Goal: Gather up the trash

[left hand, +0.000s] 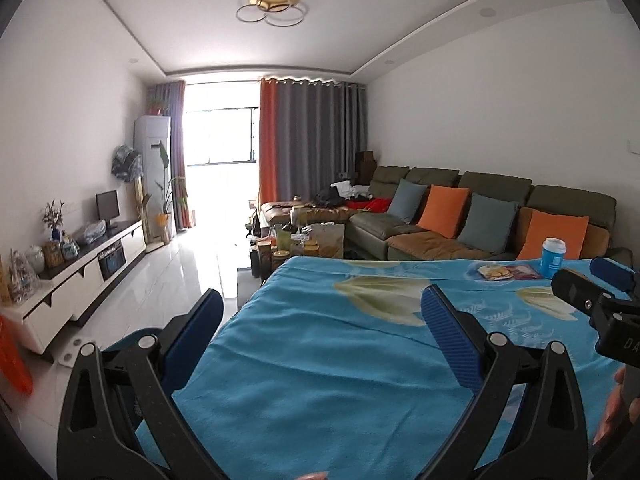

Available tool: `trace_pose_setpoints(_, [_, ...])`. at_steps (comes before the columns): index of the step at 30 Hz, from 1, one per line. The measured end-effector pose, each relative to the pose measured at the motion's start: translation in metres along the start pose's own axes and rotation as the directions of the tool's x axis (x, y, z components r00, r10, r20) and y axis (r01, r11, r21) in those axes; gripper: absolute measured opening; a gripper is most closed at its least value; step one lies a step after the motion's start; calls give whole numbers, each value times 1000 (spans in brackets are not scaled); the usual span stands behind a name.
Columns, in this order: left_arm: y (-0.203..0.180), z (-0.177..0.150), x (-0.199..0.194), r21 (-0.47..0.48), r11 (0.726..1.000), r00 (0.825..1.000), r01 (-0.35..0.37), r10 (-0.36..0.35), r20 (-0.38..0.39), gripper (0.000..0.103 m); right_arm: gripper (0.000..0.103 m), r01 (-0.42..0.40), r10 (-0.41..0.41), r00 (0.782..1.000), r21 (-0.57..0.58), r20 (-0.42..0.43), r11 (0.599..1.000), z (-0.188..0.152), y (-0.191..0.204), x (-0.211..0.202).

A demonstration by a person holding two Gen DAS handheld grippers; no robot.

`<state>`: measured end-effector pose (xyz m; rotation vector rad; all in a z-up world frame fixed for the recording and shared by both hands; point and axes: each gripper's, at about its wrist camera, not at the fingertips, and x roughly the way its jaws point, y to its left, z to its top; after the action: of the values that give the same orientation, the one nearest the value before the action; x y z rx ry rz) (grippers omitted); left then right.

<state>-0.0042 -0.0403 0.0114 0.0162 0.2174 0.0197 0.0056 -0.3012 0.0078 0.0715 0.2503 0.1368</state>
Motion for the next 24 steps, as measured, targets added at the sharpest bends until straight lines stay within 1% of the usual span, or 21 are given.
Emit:
trace_pose_setpoints(6, [-12,-1,1,11,1000,1000,13,-14,24,97,96,36,-36,999,1,35,999,-1,-10,-13])
trace_pose_setpoints(14, [-16,0,-5,20,1000,998,16,-17,52,97,96,56,-56,998,9,41,998,-1,-14,-18])
trace_pose_setpoints(24, [-17,1,-8,18,1000,998,21,-22,55,97,96,67,-68,997,15,48,998,-2,-17,-23])
